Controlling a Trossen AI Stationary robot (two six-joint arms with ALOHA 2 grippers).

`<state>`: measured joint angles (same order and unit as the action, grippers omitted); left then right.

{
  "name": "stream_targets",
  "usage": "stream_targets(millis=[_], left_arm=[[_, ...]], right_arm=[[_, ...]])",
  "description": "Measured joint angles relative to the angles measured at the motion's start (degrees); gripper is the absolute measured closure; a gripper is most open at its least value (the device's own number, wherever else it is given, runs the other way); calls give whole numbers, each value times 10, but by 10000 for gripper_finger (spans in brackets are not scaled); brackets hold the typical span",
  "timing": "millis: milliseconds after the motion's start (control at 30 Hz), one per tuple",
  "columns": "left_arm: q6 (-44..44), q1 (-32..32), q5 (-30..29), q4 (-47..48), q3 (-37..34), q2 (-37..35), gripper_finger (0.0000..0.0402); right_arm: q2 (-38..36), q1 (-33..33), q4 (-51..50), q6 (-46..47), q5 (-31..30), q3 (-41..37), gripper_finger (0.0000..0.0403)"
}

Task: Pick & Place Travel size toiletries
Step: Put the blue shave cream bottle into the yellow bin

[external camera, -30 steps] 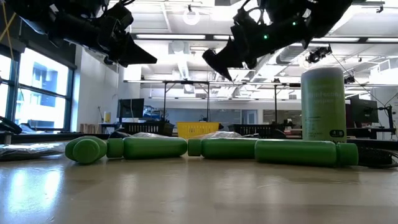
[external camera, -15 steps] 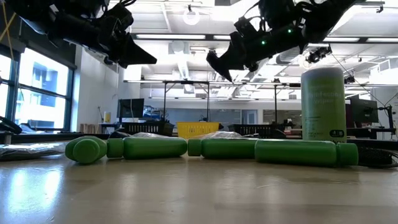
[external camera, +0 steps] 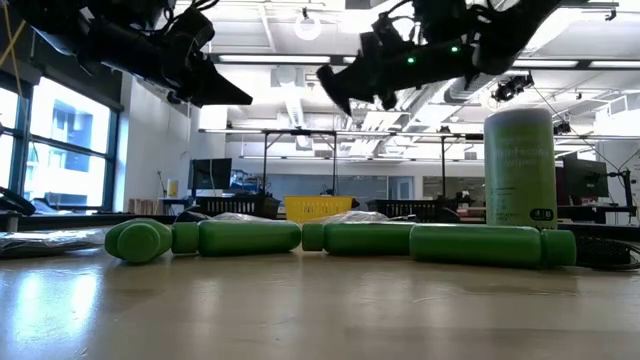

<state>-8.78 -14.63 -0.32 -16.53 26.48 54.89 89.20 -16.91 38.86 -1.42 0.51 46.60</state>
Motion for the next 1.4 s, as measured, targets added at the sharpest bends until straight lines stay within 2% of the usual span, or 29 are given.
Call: stream_targets(millis=[300,500,667,967,1200,1400], left_arm=[[6,0,0,0,0,0,401],[15,0,2,2,0,0,401],[15,0,2,2,0,0,401],[16,0,-1,2,0,0,401],[16,0,-2,2,0,0,401],[17,0,-3,1,0,0,401]], right_arm=[[85,-12,-129,-1,7,130,302],[136,-31,-175,16,9,177,302],[163,-37,-225,33,10,189,302],[163,-41,-273,28,-15,190,302],[204,-45,-260,26,-13,190,302],[211,-46,-258,12,-3,189,302]])
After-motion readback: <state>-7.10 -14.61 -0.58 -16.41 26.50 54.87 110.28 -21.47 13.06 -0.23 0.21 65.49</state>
